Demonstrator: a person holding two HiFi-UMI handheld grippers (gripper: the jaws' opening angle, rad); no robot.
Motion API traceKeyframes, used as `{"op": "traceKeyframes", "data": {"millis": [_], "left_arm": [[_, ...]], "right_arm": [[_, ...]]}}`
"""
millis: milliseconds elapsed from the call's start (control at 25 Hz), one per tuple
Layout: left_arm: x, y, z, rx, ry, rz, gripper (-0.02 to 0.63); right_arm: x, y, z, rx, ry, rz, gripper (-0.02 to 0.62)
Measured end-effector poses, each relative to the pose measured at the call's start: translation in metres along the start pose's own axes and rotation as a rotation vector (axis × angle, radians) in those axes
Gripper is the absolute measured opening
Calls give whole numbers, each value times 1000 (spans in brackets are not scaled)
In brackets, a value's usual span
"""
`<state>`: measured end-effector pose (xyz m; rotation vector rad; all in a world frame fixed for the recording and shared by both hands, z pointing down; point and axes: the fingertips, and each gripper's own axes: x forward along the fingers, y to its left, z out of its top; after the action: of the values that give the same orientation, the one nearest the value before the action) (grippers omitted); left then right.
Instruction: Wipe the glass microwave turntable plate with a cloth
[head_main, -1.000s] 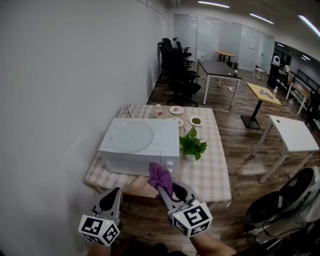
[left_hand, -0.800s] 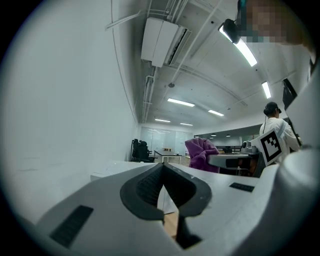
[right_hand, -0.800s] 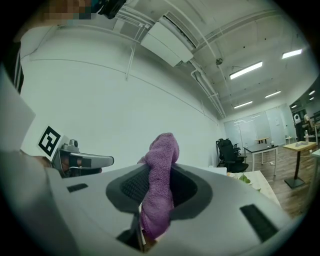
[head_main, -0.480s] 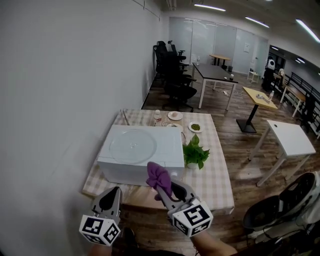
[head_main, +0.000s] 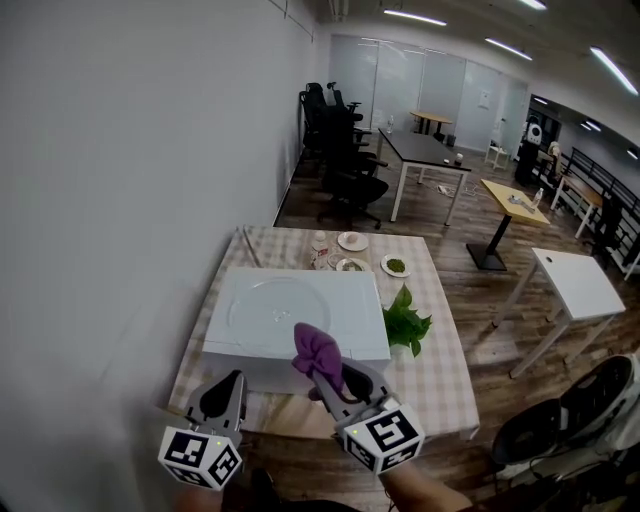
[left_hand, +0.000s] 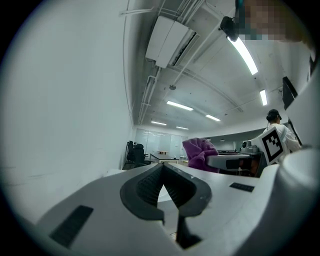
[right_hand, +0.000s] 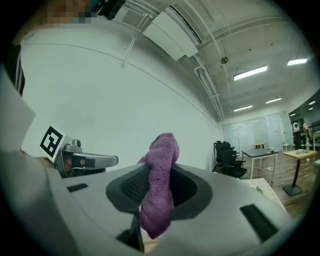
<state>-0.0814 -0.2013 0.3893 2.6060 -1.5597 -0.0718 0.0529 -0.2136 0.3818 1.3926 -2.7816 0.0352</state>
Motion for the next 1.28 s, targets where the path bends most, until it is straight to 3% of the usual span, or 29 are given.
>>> {"op": "traceKeyframes", "data": {"millis": [560,1280], "left_arm": [[30,63,30,31,-9,-39,8],[58,139,43,4,24,-157,8]], "right_arm": [[71,3,18,-9,23,-77,107],[157,12,39,-34,64,-185,107]]}}
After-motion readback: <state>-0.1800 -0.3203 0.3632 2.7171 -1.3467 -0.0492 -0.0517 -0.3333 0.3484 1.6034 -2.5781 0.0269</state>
